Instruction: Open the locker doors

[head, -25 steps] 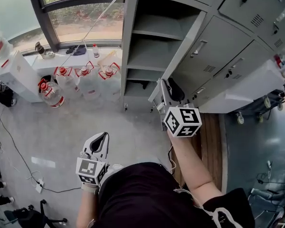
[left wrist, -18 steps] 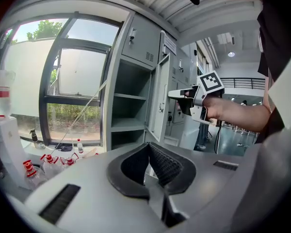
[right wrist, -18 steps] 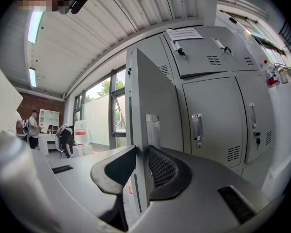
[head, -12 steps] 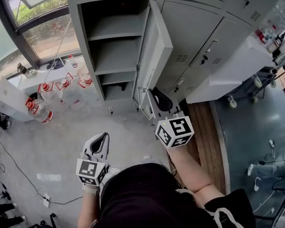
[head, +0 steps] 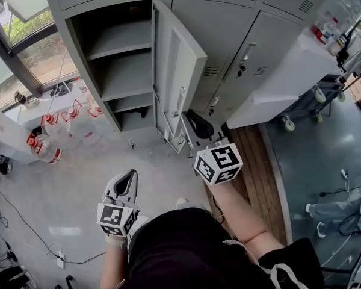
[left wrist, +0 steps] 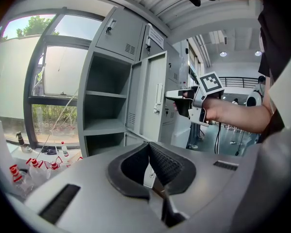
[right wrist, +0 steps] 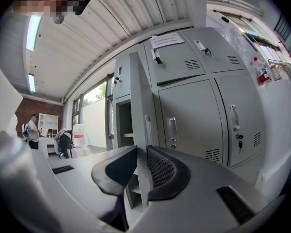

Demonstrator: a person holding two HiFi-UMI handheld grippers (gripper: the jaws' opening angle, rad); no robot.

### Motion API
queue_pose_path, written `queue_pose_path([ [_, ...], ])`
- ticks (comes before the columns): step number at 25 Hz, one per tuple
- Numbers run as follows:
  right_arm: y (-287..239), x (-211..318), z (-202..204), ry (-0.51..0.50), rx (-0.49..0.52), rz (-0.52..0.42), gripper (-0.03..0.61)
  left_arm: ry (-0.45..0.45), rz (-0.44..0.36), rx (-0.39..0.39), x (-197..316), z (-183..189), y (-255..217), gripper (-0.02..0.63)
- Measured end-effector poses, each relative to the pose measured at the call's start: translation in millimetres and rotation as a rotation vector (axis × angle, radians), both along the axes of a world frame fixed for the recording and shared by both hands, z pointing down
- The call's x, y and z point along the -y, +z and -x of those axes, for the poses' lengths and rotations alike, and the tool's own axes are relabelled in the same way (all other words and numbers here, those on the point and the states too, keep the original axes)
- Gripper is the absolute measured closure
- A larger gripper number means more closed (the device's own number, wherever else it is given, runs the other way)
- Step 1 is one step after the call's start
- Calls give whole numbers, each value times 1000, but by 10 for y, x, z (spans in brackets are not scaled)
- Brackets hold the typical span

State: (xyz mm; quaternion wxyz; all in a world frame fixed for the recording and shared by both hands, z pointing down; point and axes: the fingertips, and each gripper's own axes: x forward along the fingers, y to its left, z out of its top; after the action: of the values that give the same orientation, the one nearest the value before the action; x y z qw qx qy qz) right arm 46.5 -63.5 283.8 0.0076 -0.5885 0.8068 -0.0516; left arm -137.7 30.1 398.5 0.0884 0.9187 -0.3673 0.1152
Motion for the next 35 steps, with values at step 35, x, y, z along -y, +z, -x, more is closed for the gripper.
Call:
queue_pose_path([
  [35,9,40,-636,-38,131,9,502,14,30,10,-37,-860,11,595],
])
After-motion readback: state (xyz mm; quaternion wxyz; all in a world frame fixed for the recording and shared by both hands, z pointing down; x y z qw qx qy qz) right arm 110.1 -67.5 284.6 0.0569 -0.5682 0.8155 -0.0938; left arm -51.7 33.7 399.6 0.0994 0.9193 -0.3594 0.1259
